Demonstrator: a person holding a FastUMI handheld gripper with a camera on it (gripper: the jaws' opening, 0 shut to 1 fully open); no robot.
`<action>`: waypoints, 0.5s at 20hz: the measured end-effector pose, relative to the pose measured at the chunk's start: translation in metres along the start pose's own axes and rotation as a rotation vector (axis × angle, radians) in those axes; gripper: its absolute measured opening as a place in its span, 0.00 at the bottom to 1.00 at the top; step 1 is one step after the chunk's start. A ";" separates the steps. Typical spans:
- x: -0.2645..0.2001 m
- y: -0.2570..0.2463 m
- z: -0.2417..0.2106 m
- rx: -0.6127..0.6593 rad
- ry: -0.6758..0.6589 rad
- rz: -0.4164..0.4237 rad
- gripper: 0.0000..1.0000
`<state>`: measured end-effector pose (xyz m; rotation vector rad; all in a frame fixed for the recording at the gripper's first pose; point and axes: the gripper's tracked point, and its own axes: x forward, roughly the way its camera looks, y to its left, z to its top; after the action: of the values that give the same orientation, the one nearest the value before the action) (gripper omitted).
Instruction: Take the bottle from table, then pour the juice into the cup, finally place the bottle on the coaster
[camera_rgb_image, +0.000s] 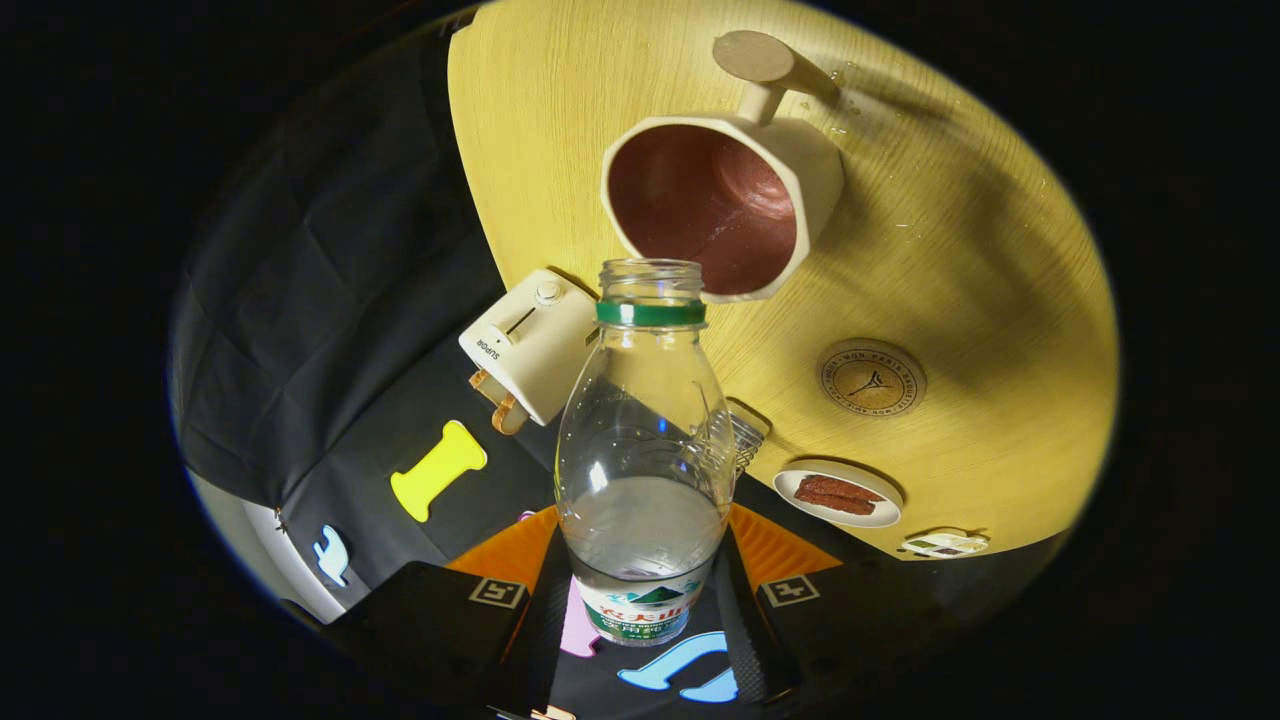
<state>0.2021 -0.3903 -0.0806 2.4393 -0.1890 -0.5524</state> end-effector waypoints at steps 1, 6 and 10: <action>0.001 0.000 0.000 0.001 0.000 0.000 0.70; 0.003 -0.001 -0.001 0.006 -0.003 -0.001 0.70; 0.004 0.000 0.002 0.009 -0.011 0.004 0.70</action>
<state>0.2055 -0.3926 -0.0831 2.4443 -0.2009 -0.5644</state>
